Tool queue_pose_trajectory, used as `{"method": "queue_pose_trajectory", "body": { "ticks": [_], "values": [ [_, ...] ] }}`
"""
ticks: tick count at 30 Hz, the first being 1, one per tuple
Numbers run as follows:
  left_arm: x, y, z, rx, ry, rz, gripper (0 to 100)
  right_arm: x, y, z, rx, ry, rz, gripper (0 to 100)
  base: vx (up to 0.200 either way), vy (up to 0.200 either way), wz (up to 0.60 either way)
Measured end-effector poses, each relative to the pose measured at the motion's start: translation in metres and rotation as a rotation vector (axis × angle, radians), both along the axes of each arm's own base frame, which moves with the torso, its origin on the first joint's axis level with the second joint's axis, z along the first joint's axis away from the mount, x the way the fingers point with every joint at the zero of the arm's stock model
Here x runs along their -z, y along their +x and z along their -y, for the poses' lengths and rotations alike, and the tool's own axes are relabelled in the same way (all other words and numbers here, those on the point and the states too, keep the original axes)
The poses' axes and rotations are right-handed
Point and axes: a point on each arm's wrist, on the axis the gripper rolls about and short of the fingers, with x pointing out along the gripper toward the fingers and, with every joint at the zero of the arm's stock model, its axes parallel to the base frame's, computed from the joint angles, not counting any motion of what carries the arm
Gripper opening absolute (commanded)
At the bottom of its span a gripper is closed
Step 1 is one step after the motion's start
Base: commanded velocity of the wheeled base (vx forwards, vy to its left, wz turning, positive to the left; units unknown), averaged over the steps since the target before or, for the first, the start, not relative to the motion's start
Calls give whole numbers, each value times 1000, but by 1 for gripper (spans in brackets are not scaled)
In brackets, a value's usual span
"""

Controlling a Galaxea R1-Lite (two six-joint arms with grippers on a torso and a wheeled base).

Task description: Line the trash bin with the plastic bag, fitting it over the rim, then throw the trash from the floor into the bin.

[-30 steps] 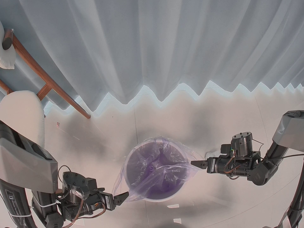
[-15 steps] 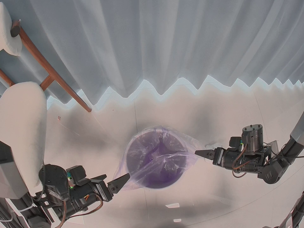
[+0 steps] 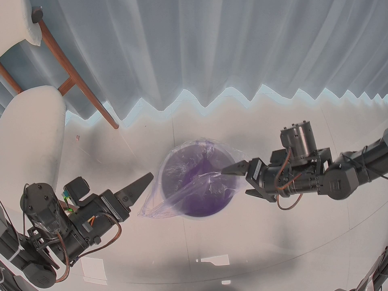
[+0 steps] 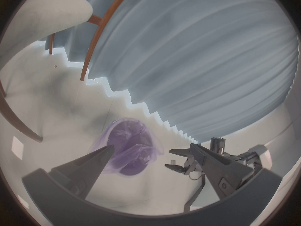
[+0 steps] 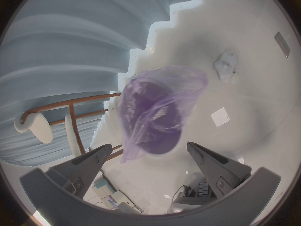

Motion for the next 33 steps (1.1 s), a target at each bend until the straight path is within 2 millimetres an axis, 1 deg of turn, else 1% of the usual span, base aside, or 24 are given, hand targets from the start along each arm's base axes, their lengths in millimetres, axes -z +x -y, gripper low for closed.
{"method": "queue_pose_trajectory", "body": {
  "ticks": [1, 3, 6, 8, 10, 12, 16, 19, 26, 27, 31, 33],
  "values": [
    [-4, 1, 0, -2, -24, 0, 100, -7, 5, -6, 1, 9, -4, 100, 0, 0, 0],
    [-9, 0, 0, -1, -50, -11, 100, -15, 13, -16, 7, 18, -9, 100, 0, 0, 0],
    [-13, -5, -2, 1, -87, -62, 100, -16, 27, -30, 23, 11, -35, 100, 0, 0, 0],
    [-17, -9, -5, -3, -146, -94, 100, -10, 35, -38, 35, 0, -50, 100, 0, 0, 0],
    [-23, -15, -10, -5, -220, -114, 100, -2, 43, -46, 44, -14, -71, 100, 0, 0, 0],
    [-25, -23, -16, -7, -258, -124, 100, 7, 48, -53, 48, -24, -88, 100, 0, 0, 0],
    [-21, -43, -30, -5, -242, -124, 100, 24, 58, -63, 54, -38, -119, 100, 0, 0, 0],
    [-18, -54, -37, -2, -222, -116, 100, 33, 67, -70, 65, -31, -131, 100, 0, 0, 0],
    [-21, -63, -43, -2, -228, -83, 100, 46, 88, -83, 93, -5, -154, 100, 0, 0, 0],
    [-21, -64, -44, -2, -229, -81, 100, 47, 89, -84, 96, -7, -161, 0, 0, 0, 0],
    [-22, -65, -45, -2, -229, -76, 100, 54, 93, -88, 112, -22, -178, 0, 0, 0, 0],
    [-20, -65, -45, -3, -218, -90, 100, 57, 93, -89, 127, -44, -189, 0, 0, 0, 0]
  ]
}}
